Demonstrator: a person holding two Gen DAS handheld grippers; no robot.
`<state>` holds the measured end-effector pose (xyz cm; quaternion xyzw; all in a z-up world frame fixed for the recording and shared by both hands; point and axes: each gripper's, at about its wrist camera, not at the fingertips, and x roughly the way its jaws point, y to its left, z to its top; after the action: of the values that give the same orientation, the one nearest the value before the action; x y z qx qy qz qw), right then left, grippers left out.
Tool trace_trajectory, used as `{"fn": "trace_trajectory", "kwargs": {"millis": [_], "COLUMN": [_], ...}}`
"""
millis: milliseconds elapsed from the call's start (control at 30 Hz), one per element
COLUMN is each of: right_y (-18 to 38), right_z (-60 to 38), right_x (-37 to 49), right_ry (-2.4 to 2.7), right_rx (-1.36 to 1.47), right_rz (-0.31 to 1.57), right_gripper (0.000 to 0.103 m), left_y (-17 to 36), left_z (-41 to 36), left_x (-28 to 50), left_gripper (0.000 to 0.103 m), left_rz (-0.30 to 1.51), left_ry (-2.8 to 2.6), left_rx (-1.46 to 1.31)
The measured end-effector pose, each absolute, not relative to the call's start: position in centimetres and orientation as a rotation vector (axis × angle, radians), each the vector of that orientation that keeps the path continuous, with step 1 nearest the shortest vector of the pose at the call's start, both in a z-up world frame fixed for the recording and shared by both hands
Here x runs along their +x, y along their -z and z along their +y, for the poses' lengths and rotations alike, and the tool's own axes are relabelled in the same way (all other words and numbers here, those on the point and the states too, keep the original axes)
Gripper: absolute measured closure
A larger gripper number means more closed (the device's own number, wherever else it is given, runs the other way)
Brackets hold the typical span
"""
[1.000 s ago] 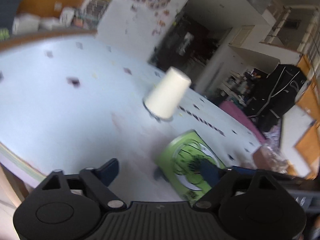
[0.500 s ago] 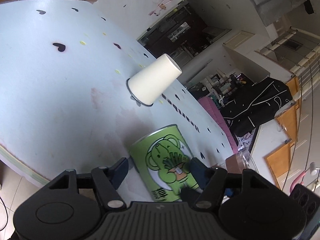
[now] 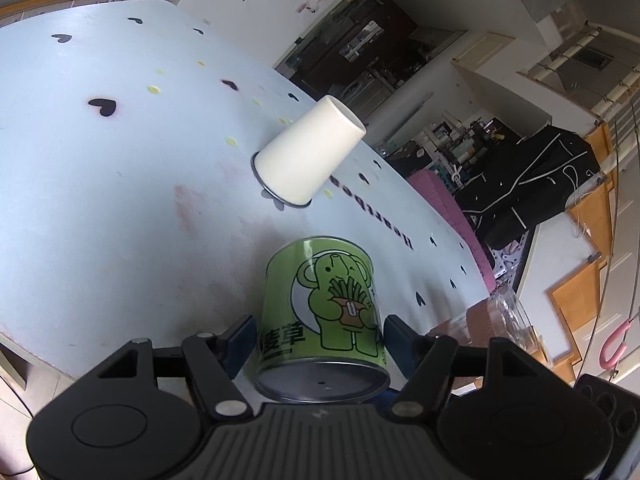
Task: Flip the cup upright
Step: 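Rotate the green can with both grippers until its open end faces up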
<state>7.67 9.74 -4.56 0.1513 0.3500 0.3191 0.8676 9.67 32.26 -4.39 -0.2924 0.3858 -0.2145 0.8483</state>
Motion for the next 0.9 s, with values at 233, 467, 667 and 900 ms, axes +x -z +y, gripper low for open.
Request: {"fn": "trace_trajectory", "kwargs": {"millis": [233,467,667,900], "right_y": [5.9,7.5,8.0,7.9], "right_z": [7.2,6.4,6.3,6.1], "right_x": [9.3,11.0,11.2,11.2], "right_ry": [-0.625,-0.621,-0.624,-0.621], "right_rx": [0.582,0.753,0.775,0.766], "right_rz": [0.770,0.820,0.823,0.816], "right_gripper": [0.038,0.041,0.041,0.041], "left_y": [4.4,4.3,4.1,3.4], "left_z": [32.5,33.0,32.4,31.2], "left_x": [10.1,10.5,12.5,16.1], "left_gripper": [0.033,0.034,0.030,0.020], "left_rz": [0.846,0.852,0.912,0.965], "left_ry": [0.448,0.445,0.473,0.460], "left_rx": [-0.649,-0.682,-0.631,-0.534]}}
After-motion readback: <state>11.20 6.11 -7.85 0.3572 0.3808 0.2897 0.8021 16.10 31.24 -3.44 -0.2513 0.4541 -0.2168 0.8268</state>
